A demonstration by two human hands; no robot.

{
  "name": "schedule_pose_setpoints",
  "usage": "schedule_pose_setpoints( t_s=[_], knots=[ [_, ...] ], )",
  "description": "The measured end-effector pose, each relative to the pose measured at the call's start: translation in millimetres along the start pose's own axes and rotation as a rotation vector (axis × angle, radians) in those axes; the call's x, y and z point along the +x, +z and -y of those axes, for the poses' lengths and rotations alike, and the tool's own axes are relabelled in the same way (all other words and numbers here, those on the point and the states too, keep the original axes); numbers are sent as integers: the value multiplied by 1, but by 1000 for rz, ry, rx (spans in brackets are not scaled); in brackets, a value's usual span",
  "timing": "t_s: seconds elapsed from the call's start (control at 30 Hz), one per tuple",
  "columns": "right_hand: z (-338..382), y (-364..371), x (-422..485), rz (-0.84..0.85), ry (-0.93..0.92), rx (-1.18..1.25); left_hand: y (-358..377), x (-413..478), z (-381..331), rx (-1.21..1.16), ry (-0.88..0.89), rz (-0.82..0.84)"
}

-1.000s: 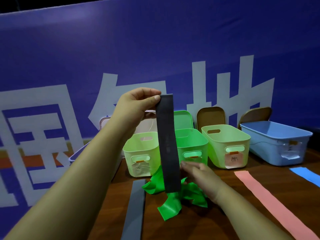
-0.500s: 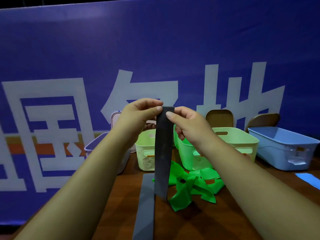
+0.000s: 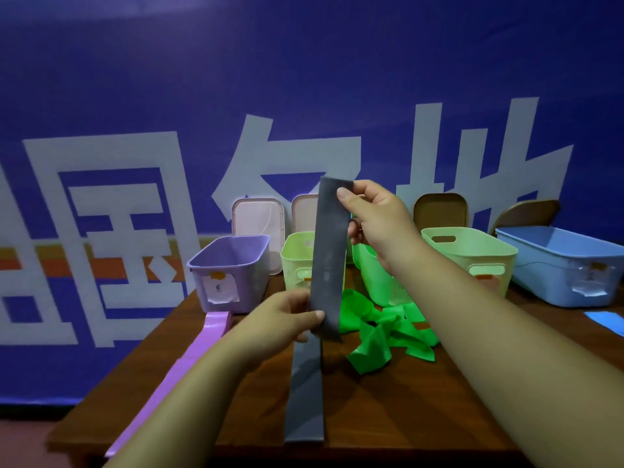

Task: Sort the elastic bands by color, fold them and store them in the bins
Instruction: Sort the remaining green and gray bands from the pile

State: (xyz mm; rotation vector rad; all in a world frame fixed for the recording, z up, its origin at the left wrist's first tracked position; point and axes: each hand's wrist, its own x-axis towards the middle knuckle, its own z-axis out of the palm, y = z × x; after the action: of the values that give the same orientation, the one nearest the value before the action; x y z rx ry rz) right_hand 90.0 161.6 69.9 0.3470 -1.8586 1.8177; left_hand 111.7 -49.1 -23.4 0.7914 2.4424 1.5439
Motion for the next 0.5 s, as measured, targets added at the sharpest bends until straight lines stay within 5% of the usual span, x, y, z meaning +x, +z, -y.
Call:
schedule_pose_setpoints(
  t_s=[0.23,0.5],
  knots=[
    [-52,4,5,-117,174,-98,7,-48,15,-95,-136,19],
    [-125,34,-8,-43,309,-369,20,-80,34,-293,-380,-46]
  ],
)
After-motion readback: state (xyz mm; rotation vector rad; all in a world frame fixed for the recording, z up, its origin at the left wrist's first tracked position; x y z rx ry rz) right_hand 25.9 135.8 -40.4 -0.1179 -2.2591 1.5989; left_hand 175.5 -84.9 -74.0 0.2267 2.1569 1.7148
